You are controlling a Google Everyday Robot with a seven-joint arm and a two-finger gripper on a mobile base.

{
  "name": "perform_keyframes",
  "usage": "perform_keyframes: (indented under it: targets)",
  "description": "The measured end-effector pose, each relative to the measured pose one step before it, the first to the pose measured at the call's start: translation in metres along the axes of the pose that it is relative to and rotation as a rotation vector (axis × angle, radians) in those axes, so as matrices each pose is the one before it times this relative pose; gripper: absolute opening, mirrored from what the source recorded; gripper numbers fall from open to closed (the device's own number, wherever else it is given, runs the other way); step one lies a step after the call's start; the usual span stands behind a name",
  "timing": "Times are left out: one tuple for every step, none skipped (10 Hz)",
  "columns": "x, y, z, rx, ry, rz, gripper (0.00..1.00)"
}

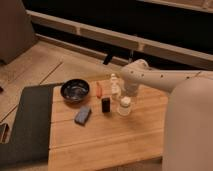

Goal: Place the ceramic cup over the eraser

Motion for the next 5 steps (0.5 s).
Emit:
perform_keyframes:
  targets:
    - [0.00075, 0.00075, 0.00465, -0.00019, 0.01051, -0.00474, 0.65]
    - [-0.00019, -0.00002, 0.00363, -0.00036, 0.00622, -0.00304, 0.6]
    - [-0.00002, -0.00119, 0.00223, 0.00175, 0.00346, -0.00306, 0.53]
    - [-0.00134, -0.00225, 0.00131, 0.0037, 0.00005, -0.00181, 0.39]
    - [-0.00094, -0.00197, -0.00032, 0.00572, -0.00175, -0.00088, 0.31]
